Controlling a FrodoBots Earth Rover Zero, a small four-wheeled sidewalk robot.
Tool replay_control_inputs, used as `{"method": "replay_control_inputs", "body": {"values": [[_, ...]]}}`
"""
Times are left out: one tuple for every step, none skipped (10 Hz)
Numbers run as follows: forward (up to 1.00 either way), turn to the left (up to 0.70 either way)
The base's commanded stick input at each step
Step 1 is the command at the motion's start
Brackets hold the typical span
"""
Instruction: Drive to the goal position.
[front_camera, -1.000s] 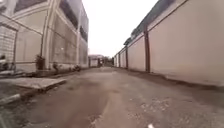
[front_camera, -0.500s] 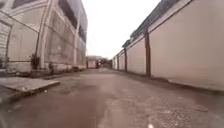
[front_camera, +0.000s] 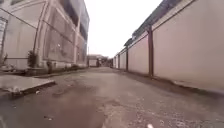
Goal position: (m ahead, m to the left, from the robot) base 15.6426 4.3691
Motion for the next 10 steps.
{"method": "replay_control_inputs", "body": {"values": [[0.7,0.0],[0.7,0.0],[0.7,0.0],[0.7,0.0],[0.7,0.0],[0.7,0.0],[0.7,0.0],[0.7,0.0],[0.7,0.0],[0.7,0.0]]}}
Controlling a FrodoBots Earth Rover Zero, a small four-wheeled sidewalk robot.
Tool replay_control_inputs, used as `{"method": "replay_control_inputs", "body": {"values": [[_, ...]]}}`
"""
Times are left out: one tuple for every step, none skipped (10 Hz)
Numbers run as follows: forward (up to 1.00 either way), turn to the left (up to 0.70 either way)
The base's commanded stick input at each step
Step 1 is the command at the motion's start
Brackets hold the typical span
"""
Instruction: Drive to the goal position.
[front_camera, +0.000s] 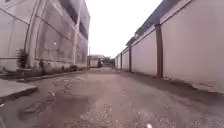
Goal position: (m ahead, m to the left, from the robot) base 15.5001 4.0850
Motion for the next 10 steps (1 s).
{"method": "replay_control_inputs", "body": {"values": [[0.7,0.0],[0.7,0.0],[0.7,0.0],[0.7,0.0],[0.7,0.0],[0.7,0.0],[0.7,-0.07],[0.7,-0.26],[0.7,-0.35],[0.7,0.0]]}}
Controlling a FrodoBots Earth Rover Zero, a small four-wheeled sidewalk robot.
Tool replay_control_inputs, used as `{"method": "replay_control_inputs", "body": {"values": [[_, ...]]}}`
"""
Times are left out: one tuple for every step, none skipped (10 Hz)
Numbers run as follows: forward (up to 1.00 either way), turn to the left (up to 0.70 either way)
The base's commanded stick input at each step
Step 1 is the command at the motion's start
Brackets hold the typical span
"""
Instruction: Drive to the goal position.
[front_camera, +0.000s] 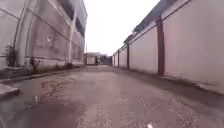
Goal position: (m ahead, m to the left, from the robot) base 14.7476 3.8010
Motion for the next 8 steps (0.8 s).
{"method": "replay_control_inputs", "body": {"values": [[0.7,0.0],[0.7,0.0],[0.7,0.0],[0.7,0.0],[0.7,0.0],[0.7,0.0],[0.7,0.0],[0.7,0.0]]}}
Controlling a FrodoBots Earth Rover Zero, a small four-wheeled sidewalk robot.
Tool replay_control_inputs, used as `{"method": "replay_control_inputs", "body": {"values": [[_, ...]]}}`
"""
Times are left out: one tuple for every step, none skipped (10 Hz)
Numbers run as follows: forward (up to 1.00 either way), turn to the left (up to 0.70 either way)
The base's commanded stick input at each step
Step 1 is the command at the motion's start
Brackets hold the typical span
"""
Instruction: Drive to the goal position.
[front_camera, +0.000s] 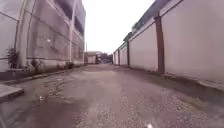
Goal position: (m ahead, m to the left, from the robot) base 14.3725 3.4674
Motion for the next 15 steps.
{"method": "replay_control_inputs", "body": {"values": [[0.7,0.0],[0.7,0.0],[0.7,0.0],[0.7,0.0],[0.7,0.0],[0.7,0.0],[0.7,0.0],[0.7,0.0],[0.7,0.0],[0.7,0.0],[0.7,0.0],[0.7,0.0],[0.7,0.0],[0.7,0.0],[0.7,0.0]]}}
